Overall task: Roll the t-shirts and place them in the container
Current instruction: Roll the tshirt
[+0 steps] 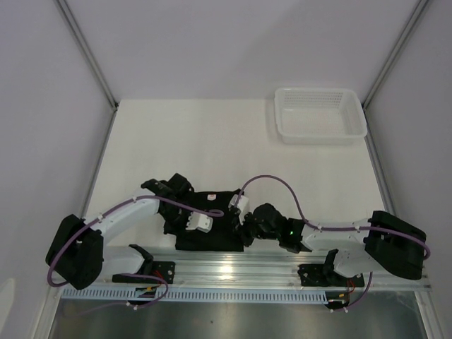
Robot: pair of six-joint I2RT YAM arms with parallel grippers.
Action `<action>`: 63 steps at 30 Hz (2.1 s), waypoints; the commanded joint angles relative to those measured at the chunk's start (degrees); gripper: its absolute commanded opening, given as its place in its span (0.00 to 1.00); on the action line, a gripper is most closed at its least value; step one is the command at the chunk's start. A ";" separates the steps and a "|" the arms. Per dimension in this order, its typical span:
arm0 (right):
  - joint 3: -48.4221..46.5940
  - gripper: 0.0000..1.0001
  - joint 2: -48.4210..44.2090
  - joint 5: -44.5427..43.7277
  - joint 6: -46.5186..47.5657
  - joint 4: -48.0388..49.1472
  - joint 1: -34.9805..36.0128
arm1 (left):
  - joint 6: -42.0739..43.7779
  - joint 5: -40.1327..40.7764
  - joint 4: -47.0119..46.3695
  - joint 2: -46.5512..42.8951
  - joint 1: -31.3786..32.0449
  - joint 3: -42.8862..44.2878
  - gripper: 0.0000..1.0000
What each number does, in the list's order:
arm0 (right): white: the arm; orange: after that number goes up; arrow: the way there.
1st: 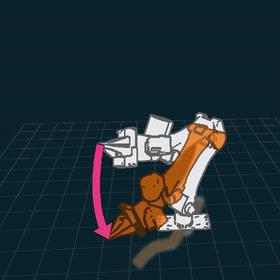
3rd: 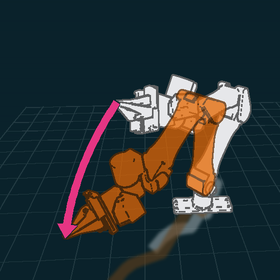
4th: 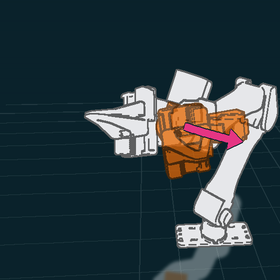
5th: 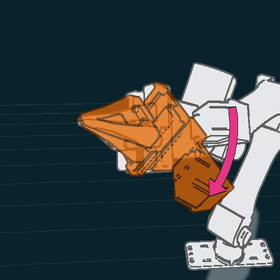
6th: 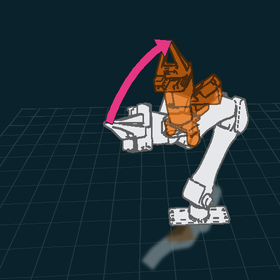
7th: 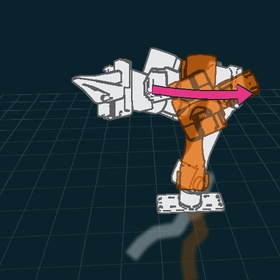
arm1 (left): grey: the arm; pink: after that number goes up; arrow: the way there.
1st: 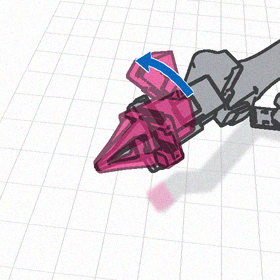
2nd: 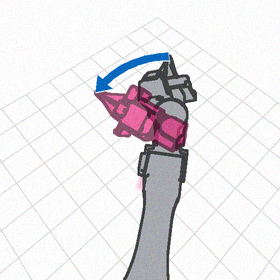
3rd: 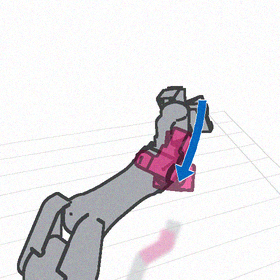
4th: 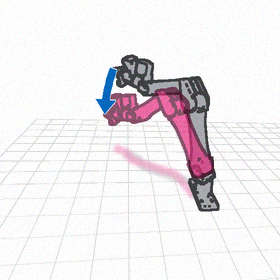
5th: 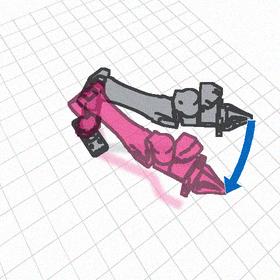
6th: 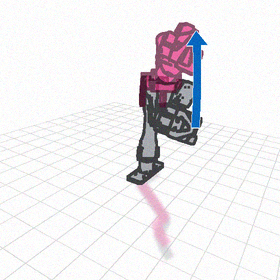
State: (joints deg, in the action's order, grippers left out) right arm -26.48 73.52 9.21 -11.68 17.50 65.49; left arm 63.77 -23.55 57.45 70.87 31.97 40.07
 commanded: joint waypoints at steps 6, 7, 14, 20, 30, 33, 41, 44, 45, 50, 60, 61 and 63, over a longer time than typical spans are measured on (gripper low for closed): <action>1.52 0.06 8.39 -7.19 -5.54 20.38 0.25 | -2.51 2.72 -2.95 1.90 -1.20 0.62 0.22; 1.34 0.06 9.79 -7.54 -5.98 20.38 0.25 | -2.68 3.24 -3.31 1.82 -1.20 0.62 0.25; 1.60 0.03 11.65 -9.21 -8.53 16.08 0.16 | -6.81 5.53 -2.79 1.38 -1.55 4.21 0.47; 0.38 0.03 12.09 -10.87 -8.80 14.94 0.07 | -10.06 2.55 3.35 -2.22 -1.91 10.11 0.50; -0.59 0.03 12.09 -12.55 -8.80 10.63 0.25 | -13.23 5.79 1.19 -12.06 11.08 3.72 0.52; -0.24 0.03 11.48 -13.61 -8.62 9.75 0.16 | -14.81 11.04 -4.51 -15.83 18.38 -2.53 0.54; -0.15 0.03 12.00 -13.78 -9.41 10.01 0.42 | -14.99 15.73 -11.04 -15.60 22.61 -8.70 0.59; -0.15 0.03 11.74 -13.87 -9.24 9.66 0.51 | -16.92 16.17 -12.18 -12.87 22.88 -9.66 0.60; -0.24 0.03 11.48 -13.87 -8.97 9.40 0.51 | -17.53 16.60 -12.27 -12.25 22.88 -9.58 0.60; -0.85 0.08 8.23 -13.78 -2.76 5.98 1.91 | -19.82 17.05 -11.84 -11.54 22.79 -9.58 0.61; 6.87 0.45 -8.64 -15.80 16.94 6.50 10.17 | -20.26 9.94 -8.94 -14.62 19.81 -9.05 0.61; 7.92 0.47 -10.57 -16.41 19.91 6.32 10.88 | -20.44 9.14 -8.24 -14.45 19.19 -8.70 0.62; 8.37 0.48 -11.55 -17.39 23.18 4.32 12.89 | -21.05 7.48 -7.27 -13.83 18.75 -8.17 0.62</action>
State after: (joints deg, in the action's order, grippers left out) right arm -19.25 64.01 -5.26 1.89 23.03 75.85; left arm 44.36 -11.44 48.27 57.06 51.66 30.52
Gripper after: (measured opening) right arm 0.471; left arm 0.617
